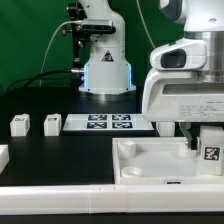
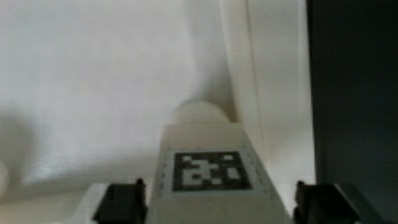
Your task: Assemble one leg
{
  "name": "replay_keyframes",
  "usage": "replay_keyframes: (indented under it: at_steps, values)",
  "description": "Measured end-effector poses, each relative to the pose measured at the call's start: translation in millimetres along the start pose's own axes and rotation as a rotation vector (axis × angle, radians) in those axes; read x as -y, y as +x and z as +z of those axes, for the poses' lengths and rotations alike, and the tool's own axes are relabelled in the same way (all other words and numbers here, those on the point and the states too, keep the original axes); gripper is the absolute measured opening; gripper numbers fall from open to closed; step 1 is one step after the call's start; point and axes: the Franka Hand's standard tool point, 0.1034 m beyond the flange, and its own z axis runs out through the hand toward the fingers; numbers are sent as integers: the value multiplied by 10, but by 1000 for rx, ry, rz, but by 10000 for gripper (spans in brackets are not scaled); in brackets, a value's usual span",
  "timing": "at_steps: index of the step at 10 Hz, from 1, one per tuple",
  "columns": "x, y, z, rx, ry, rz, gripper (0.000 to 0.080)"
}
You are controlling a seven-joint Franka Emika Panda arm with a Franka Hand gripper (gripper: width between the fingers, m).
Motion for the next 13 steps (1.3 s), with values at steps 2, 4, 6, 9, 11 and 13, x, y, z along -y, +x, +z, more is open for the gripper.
replay_keyframes:
  at_steps: [2,4,6,9,11,13]
  values:
    - [-1,0,0,0,0,0,289]
    - [0,0,0,0,1,57,290]
    - [5,-1,-1,1,5,130,290]
    - [16,-22,6,-14,9,580,291]
    - [47,-33,5,-12,14,882,291]
    - [48,-35,9,-9,17,1139,291]
